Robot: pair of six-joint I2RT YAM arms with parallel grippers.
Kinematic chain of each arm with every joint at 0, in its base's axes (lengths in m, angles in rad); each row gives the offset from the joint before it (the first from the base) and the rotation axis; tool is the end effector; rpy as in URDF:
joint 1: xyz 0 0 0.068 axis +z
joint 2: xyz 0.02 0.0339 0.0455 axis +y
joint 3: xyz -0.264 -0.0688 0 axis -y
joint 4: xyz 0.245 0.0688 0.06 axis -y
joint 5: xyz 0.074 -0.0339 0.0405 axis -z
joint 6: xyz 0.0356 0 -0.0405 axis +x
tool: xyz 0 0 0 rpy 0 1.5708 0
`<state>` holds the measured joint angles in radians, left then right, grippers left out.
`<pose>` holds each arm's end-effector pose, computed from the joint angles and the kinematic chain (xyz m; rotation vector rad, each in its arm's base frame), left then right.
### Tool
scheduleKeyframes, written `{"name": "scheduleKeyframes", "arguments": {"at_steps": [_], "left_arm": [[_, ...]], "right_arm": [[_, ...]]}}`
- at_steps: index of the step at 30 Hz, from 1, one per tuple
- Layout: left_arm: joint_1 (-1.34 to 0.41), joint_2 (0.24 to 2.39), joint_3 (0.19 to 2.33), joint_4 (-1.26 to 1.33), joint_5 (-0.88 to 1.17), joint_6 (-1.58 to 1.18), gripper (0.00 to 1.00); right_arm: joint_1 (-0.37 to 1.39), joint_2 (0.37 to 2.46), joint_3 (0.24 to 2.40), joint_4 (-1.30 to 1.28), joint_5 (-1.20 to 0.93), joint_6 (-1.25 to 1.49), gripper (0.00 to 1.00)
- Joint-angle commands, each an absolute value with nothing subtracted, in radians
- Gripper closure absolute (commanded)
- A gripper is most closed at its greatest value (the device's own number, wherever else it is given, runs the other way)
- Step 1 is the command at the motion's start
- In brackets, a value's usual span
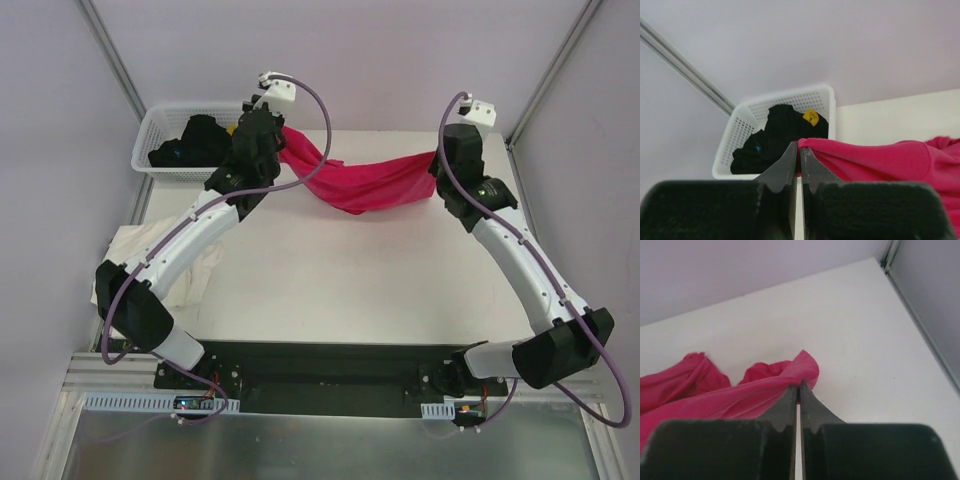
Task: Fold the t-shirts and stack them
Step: Flatten out the tshirt
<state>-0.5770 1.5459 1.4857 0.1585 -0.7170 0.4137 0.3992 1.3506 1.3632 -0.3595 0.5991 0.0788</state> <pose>0.3161 -0.1778 0.4325 0.1556 1.5014 0.3954 0.2877 0.0996 0.3991 0.0991 1.8598 -0.2438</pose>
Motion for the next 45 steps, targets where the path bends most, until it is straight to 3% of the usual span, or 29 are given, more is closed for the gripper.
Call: {"name": "scheduleKeyframes", "arguments": {"at_steps": [1,17,27,37,45], "left_arm": [[-0.584,1.465,1.546,0.241,-0.744,0.469,1.00],[-0.586,1.376,1.618,0.252,-0.721,0.522,1.00],[-0.597,1.319,1.710,0.258,-0.712,0.610,1.00],[-0.632,1.204,1.697,0.270,-0.606,0.620,1.00],[-0.632,1.141,1.751,0.385,-0.411,0.692,1.00]], "right_arm": [[0.391,1.312,1.476,-0.293,0.658,-0.061,0.99],[0.390,1.316,1.658,-0.084,0.707,-0.396,0.99],[0.390,1.249,1.606,0.038,0.805,-0.477,0.99],[0.391,1.123,1.516,0.195,0.614,-0.492,0.99],[0.391,1.066,1.480,0.601,0.379,-0.669,0.99]]}}
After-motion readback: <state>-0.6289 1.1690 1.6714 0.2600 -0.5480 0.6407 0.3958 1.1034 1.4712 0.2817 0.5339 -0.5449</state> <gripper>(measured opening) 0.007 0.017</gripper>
